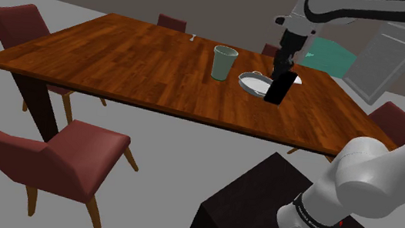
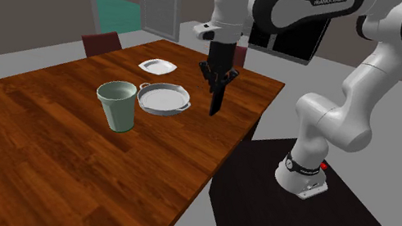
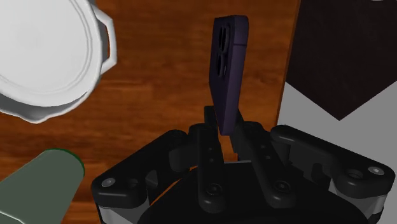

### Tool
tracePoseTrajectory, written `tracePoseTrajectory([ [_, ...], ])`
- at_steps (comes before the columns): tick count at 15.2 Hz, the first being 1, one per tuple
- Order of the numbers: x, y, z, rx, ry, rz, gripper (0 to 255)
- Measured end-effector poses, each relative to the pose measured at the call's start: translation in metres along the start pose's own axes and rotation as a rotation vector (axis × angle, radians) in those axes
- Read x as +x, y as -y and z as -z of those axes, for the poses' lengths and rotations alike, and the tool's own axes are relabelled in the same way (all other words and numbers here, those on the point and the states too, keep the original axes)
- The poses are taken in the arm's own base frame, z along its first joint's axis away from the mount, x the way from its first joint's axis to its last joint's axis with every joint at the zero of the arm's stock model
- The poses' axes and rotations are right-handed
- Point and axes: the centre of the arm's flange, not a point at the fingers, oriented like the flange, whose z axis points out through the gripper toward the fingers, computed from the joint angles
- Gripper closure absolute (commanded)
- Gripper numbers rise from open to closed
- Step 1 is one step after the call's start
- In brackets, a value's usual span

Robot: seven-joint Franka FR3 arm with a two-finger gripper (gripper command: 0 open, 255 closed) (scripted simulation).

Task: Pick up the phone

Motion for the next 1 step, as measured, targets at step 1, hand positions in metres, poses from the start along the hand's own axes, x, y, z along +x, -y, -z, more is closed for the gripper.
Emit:
tracePoseTrajectory([
  [1, -0.0004, 0.0002, 0.0027, 0.0, 0.0, 0.0, 255],
])
